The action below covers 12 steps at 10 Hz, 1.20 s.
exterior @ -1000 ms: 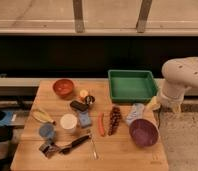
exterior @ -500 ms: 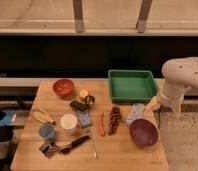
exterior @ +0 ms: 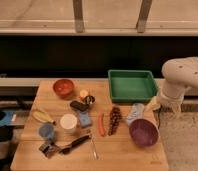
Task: Place grapes in purple bowl
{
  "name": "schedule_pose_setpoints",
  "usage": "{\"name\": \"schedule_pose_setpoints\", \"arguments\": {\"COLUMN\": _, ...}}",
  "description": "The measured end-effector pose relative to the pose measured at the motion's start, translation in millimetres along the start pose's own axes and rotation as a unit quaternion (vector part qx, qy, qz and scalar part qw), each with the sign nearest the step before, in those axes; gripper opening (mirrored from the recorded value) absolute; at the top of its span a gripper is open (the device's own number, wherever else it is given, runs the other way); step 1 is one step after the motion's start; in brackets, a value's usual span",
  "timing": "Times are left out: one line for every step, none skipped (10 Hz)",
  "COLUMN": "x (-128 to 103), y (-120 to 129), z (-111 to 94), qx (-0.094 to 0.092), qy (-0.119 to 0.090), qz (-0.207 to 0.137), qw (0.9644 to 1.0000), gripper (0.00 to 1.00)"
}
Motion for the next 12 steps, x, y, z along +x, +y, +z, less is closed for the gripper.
{"name": "schedule_pose_setpoints", "arguments": {"x": 0, "y": 0, "z": 0, "qx": 0.000, "qy": 0.000, "qz": 0.000, "qw": 1.0000, "gripper": 0.80}}
{"name": "schedule_pose_setpoints", "arguments": {"x": 0, "y": 0, "z": 0, "qx": 0.000, "qy": 0.000, "qz": 0.000, "qw": 1.0000, "gripper": 0.80}}
{"name": "schedule_pose_setpoints", "arguments": {"x": 0, "y": 0, "z": 0, "qx": 0.000, "qy": 0.000, "qz": 0.000, "qw": 1.0000, "gripper": 0.80}}
{"name": "schedule_pose_setpoints", "arguments": {"x": 0, "y": -1, "z": -1, "qx": -0.001, "qy": -0.001, "qz": -0.001, "qw": 1.0000, "gripper": 0.80}}
{"name": "schedule_pose_setpoints", "arguments": {"x": -2, "y": -2, "z": -4, "qx": -0.002, "qy": -0.006, "qz": -0.006, "qw": 1.0000, "gripper": 0.80}}
{"name": "schedule_pose_setpoints", "arguments": {"x": -9, "y": 1, "z": -10, "qx": -0.001, "qy": -0.014, "qz": -0.015, "qw": 0.9998, "gripper": 0.80}}
{"name": "schedule_pose_setpoints", "arguments": {"x": -16, "y": 11, "z": -18, "qx": 0.002, "qy": -0.017, "qz": -0.034, "qw": 0.9993, "gripper": 0.80}}
{"name": "schedule_pose_setpoints", "arguments": {"x": -20, "y": 25, "z": -22, "qx": 0.005, "qy": -0.018, "qz": -0.052, "qw": 0.9984, "gripper": 0.80}}
{"name": "schedule_pose_setpoints", "arguments": {"x": -24, "y": 49, "z": -21, "qx": 0.007, "qy": -0.016, "qz": -0.074, "qw": 0.9971, "gripper": 0.80}}
{"name": "schedule_pose_setpoints", "arguments": {"x": -28, "y": 67, "z": -17, "qx": 0.007, "qy": -0.010, "qz": -0.088, "qw": 0.9960, "gripper": 0.80}}
{"name": "schedule_pose_setpoints", "arguments": {"x": -32, "y": 94, "z": -9, "qx": 0.003, "qy": 0.002, "qz": -0.106, "qw": 0.9943, "gripper": 0.80}}
{"name": "schedule_pose_setpoints", "arguments": {"x": -33, "y": 116, "z": 1, "qx": -0.005, "qy": 0.014, "qz": -0.123, "qw": 0.9923, "gripper": 0.80}}
